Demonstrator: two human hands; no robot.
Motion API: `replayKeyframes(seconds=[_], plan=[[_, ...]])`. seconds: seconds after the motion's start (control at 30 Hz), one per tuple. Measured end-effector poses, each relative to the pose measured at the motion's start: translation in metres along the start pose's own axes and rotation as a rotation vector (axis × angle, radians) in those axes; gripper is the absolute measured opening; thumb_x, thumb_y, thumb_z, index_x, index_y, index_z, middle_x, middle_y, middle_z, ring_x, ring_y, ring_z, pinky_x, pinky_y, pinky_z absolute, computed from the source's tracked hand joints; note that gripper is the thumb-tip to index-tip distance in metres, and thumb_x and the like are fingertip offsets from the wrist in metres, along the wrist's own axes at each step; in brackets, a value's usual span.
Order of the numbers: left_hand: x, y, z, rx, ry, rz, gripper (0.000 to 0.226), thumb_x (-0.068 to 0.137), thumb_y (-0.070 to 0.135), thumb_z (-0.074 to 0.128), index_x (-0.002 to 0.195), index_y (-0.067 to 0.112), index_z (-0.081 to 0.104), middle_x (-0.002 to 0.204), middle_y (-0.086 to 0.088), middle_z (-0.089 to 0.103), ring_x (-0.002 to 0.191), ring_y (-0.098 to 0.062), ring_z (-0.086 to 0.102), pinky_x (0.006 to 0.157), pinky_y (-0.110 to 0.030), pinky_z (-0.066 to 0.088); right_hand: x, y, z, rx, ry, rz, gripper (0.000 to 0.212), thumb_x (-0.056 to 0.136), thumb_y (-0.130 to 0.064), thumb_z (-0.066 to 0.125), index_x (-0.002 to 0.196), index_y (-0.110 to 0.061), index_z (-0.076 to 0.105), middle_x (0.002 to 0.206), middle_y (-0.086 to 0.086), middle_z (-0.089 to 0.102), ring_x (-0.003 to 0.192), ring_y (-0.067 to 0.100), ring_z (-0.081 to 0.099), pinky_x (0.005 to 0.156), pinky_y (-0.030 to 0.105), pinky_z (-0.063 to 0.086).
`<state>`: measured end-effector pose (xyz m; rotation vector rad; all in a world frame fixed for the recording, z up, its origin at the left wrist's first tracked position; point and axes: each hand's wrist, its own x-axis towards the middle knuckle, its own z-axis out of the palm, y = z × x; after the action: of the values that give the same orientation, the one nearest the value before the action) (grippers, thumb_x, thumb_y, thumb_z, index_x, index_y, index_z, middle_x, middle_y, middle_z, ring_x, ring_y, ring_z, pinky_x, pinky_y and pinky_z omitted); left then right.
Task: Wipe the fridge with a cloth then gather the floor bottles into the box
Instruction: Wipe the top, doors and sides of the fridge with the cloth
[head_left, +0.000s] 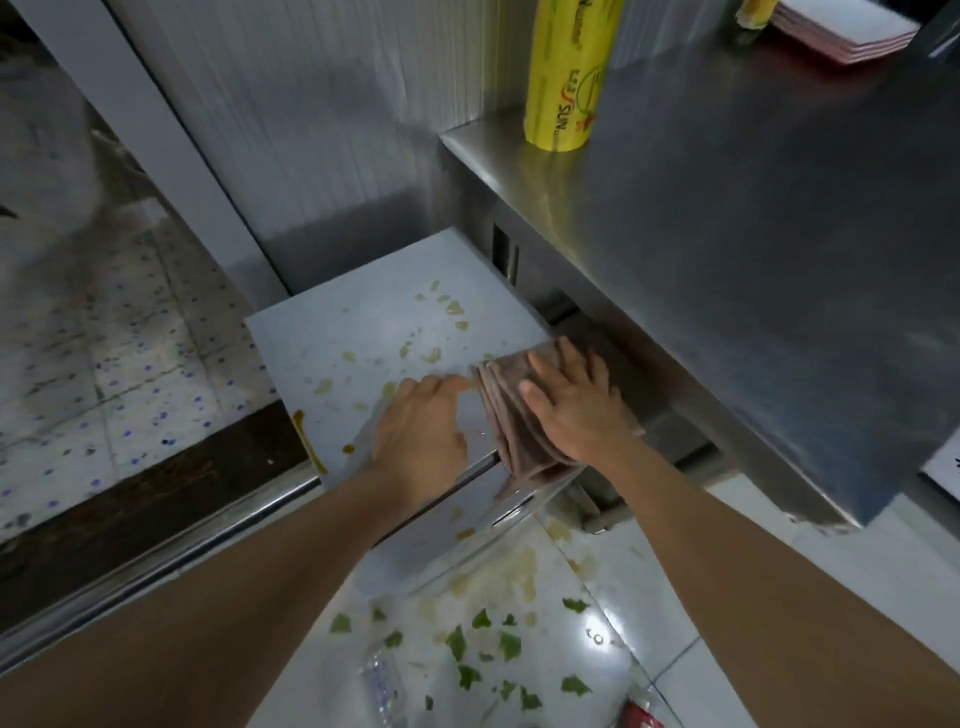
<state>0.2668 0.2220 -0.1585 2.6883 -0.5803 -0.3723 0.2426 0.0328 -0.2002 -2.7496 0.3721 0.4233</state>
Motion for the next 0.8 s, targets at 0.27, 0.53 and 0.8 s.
replayKeyframes(seconds=[0.27, 0.53, 0.8], plan=[[-0.013, -0.041, -0.002, 0.103, 0.020, 0.060, 0.043, 0.079, 0.001, 0.053, 0.116, 0.021, 0.045, 0.113, -0.004, 0.058, 0.106, -0.025, 0.050, 0.089, -0.036, 0.042, -0.019, -0.030, 0.049, -0.210, 0.217, -0.037, 0.061, 0.095, -0.054, 0.007, 0.150, -0.032, -0.007, 0.160, 0.001, -0.010, 0.145, 0.031, -0.014, 0.116, 0.053, -0.006], [-0.001, -0.039, -0.003, 0.130, 0.048, 0.090, 0.041, 0.078, 0.001, 0.052, 0.116, 0.016, 0.046, 0.104, -0.002, 0.066, 0.102, -0.022, 0.054, 0.086, -0.033, 0.042, -0.039, -0.030, 0.059, -0.204, 0.223, -0.152, 0.062, 0.097, -0.050, 0.014, 0.152, -0.024, 0.005, 0.160, 0.002, 0.003, 0.147, 0.027, -0.002, 0.116, 0.047, -0.005], [0.034, -0.044, -0.002, 0.131, 0.096, 0.049, 0.045, 0.079, 0.006, 0.052, 0.121, 0.021, 0.045, 0.112, -0.004, 0.060, 0.105, -0.026, 0.051, 0.090, -0.035, 0.041, 0.041, -0.041, 0.039, -0.263, 0.247, -0.092, 0.069, 0.096, -0.052, 0.007, 0.150, -0.012, -0.005, 0.159, 0.013, -0.005, 0.147, 0.029, -0.007, 0.114, 0.041, -0.013]])
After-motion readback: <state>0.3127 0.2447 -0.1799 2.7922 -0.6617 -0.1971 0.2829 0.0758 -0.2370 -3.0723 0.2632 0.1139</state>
